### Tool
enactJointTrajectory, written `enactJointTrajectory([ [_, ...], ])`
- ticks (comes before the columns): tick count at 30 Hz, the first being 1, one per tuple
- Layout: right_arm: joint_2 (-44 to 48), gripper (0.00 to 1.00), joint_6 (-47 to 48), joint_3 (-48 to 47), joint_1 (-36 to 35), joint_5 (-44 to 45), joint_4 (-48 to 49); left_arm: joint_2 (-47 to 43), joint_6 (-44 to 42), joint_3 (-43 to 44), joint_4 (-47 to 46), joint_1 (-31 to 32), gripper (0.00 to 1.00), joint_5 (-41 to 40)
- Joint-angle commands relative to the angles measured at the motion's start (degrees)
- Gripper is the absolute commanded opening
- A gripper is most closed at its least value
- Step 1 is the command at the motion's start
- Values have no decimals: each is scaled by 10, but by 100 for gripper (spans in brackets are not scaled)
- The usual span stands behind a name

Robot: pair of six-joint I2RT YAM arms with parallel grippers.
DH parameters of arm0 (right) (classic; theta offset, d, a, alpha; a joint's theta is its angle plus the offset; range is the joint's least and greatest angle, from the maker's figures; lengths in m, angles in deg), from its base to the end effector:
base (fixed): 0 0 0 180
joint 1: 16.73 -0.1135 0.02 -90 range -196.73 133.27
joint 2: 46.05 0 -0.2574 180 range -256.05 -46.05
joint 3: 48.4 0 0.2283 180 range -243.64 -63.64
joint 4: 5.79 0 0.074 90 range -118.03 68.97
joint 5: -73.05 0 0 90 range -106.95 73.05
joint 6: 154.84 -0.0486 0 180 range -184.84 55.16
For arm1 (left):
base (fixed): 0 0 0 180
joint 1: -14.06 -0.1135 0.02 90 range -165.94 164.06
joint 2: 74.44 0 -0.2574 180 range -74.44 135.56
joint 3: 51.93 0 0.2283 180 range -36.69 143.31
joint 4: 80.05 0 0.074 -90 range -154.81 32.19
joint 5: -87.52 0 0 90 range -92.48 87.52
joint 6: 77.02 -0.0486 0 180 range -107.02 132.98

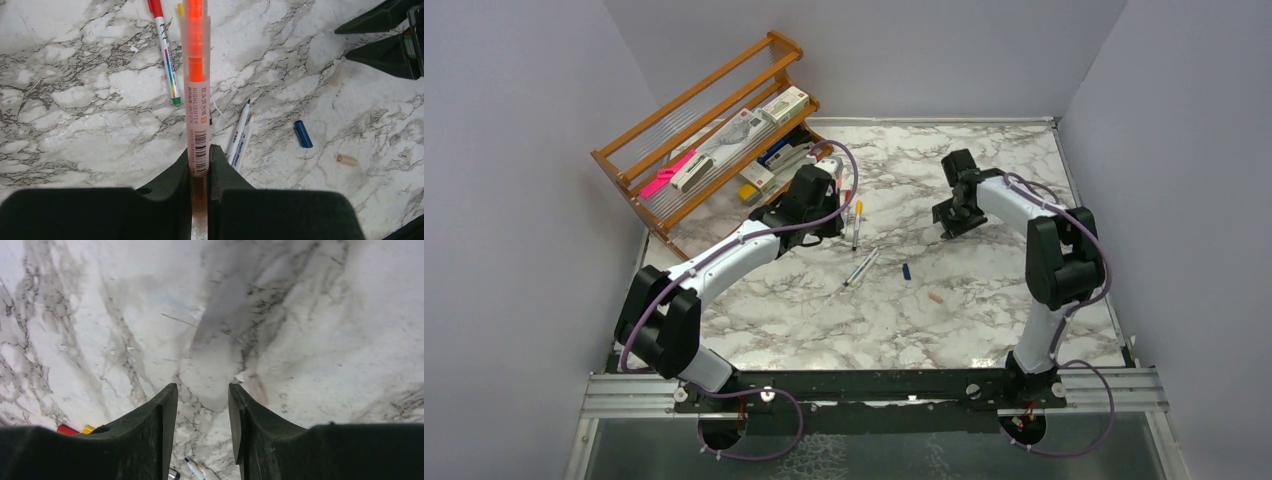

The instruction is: Insert the pens into the pen caps

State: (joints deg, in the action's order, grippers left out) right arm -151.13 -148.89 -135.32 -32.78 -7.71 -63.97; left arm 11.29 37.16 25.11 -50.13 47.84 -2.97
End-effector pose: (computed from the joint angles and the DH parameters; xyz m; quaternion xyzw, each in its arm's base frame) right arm 0.3219 0.0845 0.1724 0.5614 0.8151 0.0395 0.1374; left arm 0.2681 -0.1789 0.2592 0.0736 0.8981 -0.2067 0.3812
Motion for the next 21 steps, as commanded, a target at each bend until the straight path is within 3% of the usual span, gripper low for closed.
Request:
enactJointTrajectory([
  [1,-68,40,70,-97,2,48,-113,-3,-9,5,-6,-5,0,-12],
  [14,7,39,131,-36,1,83,-73,-14,-4,-14,-13,-18,0,-9],
  [21,-3,38,170,-41,-12,85,-64,-10,-2,-14,-20,-20,0,1],
])
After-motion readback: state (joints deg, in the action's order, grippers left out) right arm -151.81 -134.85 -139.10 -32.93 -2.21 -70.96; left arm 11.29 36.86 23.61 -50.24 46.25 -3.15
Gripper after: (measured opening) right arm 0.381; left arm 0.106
